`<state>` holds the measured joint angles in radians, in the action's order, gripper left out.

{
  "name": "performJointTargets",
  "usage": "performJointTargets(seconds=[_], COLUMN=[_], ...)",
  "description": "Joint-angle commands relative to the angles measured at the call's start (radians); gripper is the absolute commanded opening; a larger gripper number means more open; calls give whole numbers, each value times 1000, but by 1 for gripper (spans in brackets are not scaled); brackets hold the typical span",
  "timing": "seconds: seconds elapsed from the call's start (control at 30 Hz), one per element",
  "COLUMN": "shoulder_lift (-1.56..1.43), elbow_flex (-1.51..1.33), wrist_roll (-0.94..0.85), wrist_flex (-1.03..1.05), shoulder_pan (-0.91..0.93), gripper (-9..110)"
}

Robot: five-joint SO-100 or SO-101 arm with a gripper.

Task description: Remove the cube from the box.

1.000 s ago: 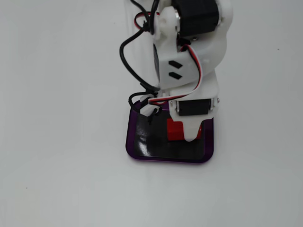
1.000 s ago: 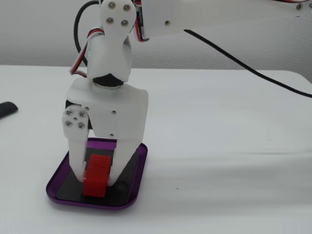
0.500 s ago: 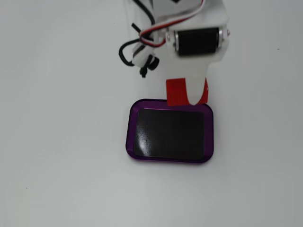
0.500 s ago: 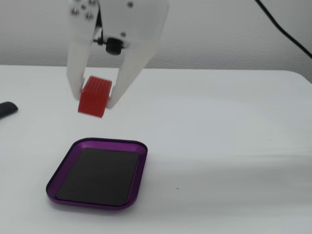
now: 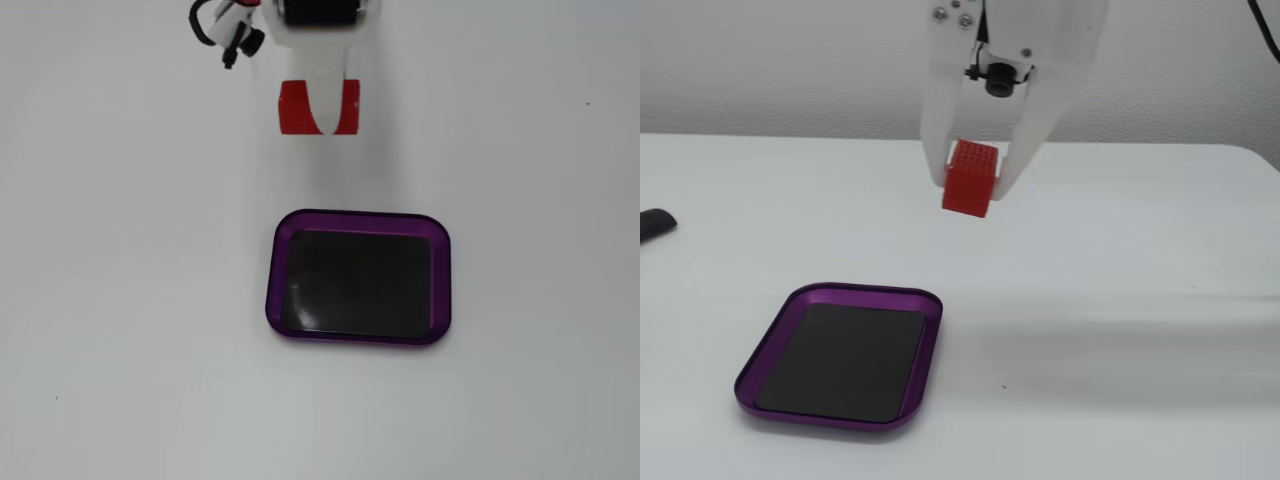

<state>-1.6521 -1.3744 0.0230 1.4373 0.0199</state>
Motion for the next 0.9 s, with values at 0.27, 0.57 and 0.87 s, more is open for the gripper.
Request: performJointTargets(seconds=[0.27,0.57,0.87], shoulder_lift=[-540,-603,-614], elbow_flex=[-893,-1144,-1140], wrist_roll=[-26,-23,-25], wrist_flex=[-451,-657,-664], shoulder_pan=[-5,-8,-8], gripper=[-1,-1,9])
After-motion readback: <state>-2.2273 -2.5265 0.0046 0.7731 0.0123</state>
